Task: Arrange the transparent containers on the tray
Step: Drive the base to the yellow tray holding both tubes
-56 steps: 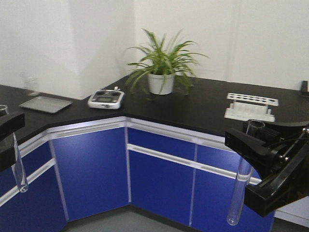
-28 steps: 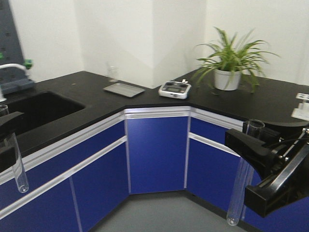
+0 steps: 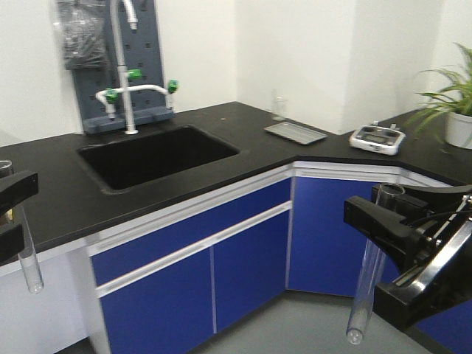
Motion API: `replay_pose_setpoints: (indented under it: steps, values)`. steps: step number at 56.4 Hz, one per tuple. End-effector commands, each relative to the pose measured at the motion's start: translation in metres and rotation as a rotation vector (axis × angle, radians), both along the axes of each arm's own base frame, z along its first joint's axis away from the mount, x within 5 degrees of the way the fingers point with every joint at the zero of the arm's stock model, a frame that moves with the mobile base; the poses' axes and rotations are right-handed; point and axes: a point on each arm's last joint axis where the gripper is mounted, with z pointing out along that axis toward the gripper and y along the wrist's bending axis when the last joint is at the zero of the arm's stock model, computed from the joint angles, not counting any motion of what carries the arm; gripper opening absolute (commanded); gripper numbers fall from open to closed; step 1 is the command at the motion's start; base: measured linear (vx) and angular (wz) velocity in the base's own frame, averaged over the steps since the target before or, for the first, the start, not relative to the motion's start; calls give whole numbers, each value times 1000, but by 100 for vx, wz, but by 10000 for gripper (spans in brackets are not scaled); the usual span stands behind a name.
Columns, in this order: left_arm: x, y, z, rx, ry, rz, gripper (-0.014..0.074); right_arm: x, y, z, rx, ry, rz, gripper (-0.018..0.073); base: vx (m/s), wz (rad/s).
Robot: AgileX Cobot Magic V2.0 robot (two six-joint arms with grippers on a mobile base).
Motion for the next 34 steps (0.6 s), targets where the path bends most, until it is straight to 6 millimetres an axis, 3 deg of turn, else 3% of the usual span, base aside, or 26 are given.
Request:
replay_pose_setpoints:
  steps: [1,34]
  values:
    - [-5,0,20,-53,-117,-12,-3,-3,-4,19,55,-110,-16,-9,0,43]
    - [-5,0,20,-53,-117,-12,-3,-3,-4,19,55,-110,-16,-9,11,60]
